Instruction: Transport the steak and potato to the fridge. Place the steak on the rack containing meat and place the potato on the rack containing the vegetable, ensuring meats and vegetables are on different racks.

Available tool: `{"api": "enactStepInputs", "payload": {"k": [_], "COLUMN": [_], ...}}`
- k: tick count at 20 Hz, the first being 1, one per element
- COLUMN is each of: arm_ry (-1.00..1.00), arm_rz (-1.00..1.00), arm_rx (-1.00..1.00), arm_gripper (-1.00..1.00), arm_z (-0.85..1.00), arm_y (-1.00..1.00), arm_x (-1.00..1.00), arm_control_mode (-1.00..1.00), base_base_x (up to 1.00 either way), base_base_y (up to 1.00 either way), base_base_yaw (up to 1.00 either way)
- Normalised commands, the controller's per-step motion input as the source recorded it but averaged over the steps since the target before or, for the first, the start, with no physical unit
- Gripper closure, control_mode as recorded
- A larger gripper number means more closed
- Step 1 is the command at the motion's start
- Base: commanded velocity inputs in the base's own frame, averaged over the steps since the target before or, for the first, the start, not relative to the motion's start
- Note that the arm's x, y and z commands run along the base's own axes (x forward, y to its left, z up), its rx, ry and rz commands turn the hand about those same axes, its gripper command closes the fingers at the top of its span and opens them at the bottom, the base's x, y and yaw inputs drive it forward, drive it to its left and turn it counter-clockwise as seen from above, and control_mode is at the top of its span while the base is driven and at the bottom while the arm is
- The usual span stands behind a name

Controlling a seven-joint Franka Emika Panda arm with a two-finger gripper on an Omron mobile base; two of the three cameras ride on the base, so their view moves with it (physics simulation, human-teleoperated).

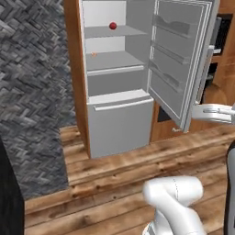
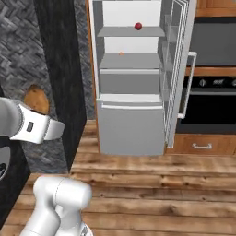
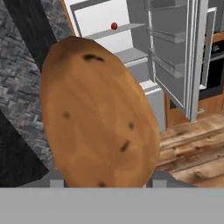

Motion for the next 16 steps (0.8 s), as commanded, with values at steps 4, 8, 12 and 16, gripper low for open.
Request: {"api": "enactStepInputs", "payload": {"k": [4, 8, 12, 16], "arm_ry": [0.0, 0.0, 0.0, 0.0], "arm_rz": [0.0, 0.0, 0.0, 0.0], "arm_rx": [0.0, 0.0, 0.0, 0.0], "arm_gripper": [1.0, 1.0, 1.0, 1.0], "arm_z": [0.0, 0.0, 0.0, 0.0], "arm_y": [0.0, 0.0, 0.0, 0.0], "arm_x": [0.0, 0.0, 0.0, 0.0], "arm_control_mode": [1.0, 1.0, 1.0, 1.0], "base_base_x": [0.98, 0.79, 0.85, 0.83], "base_base_y": [0.0, -0.03, -0.04, -0.01], "base_base_yaw": [0.16, 0.11, 0.06, 0.04]}}
